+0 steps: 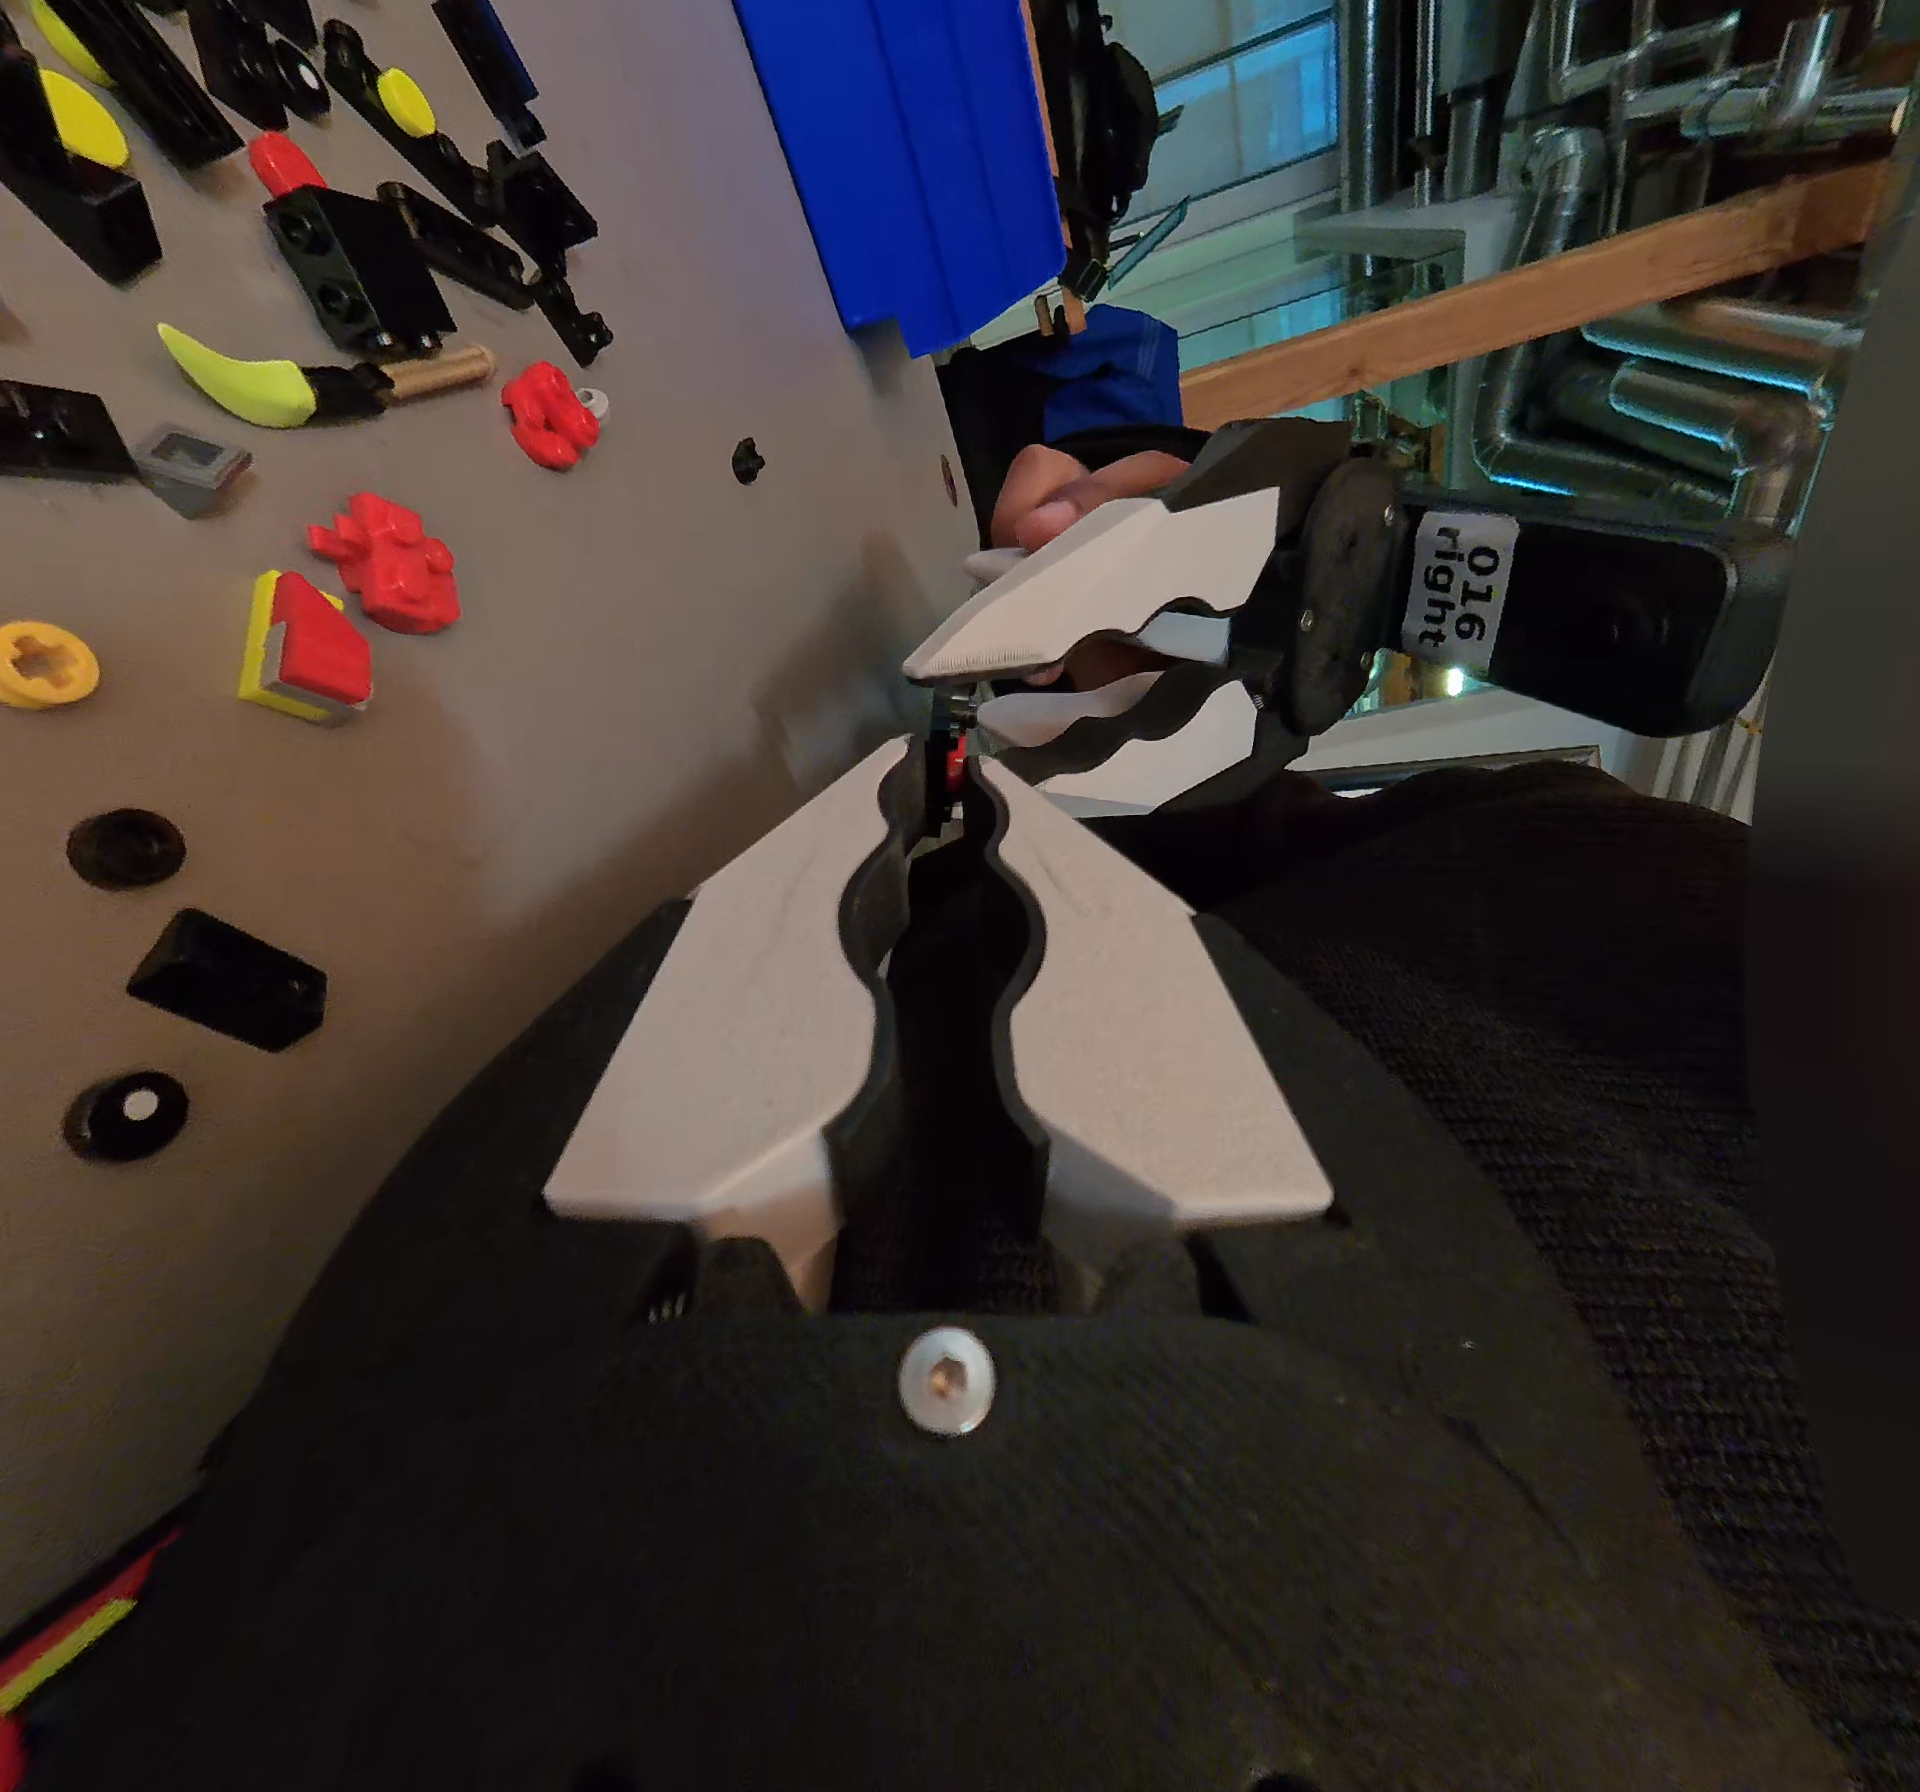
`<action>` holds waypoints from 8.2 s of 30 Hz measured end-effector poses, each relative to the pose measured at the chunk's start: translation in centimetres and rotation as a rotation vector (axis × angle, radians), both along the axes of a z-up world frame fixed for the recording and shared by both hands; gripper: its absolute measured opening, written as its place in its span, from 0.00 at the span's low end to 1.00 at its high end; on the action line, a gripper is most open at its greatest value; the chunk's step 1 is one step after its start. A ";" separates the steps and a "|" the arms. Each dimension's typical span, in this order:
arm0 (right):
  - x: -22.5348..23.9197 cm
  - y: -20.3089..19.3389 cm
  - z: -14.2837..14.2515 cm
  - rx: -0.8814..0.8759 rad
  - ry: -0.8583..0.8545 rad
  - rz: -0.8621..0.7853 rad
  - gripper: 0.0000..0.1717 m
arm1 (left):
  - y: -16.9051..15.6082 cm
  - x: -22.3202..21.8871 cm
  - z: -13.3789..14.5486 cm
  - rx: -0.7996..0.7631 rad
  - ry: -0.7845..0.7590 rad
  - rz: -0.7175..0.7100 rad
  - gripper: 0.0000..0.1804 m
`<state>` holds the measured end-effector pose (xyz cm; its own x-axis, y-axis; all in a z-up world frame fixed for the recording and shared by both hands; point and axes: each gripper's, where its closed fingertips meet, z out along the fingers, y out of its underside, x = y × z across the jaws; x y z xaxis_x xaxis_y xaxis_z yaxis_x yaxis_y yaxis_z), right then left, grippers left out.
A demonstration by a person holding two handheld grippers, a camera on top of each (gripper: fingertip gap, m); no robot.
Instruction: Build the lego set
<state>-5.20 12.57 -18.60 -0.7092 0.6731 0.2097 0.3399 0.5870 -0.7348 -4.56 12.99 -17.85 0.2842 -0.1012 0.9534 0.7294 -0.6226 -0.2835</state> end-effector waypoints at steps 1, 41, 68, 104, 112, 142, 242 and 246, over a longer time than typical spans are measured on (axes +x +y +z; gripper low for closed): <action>-0.1 0.0 0.1 0.002 0.011 0.000 0.12 | 0.0 0.0 0.0 0.000 -0.005 0.001 0.02; 1.8 -0.7 -1.6 0.153 0.009 0.134 0.04 | -1.3 2.4 -1.7 -0.058 0.196 -0.158 0.01; 2.4 -1.5 -2.2 0.225 0.053 0.200 0.05 | -2.0 3.3 -2.4 -0.099 0.280 -0.230 0.01; 0.6 -0.4 0.2 -0.033 0.017 0.012 0.04 | -1.1 1.5 0.1 0.019 0.091 -0.112 0.01; 1.2 -0.7 0.1 -0.024 0.012 0.064 0.04 | -1.5 2.3 -0.1 0.009 0.125 -0.176 0.02; 2.9 -1.6 -1.0 0.043 -0.023 0.187 0.05 | -2.6 4.0 -1.2 -0.040 0.122 -0.298 0.02; 0.4 0.3 -0.2 0.038 0.000 -0.027 0.14 | 0.0 1.5 0.3 0.017 -0.052 -0.023 0.02; 0.4 0.3 -0.2 0.038 0.003 -0.024 0.14 | 0.0 1.5 0.4 0.018 -0.054 -0.024 0.02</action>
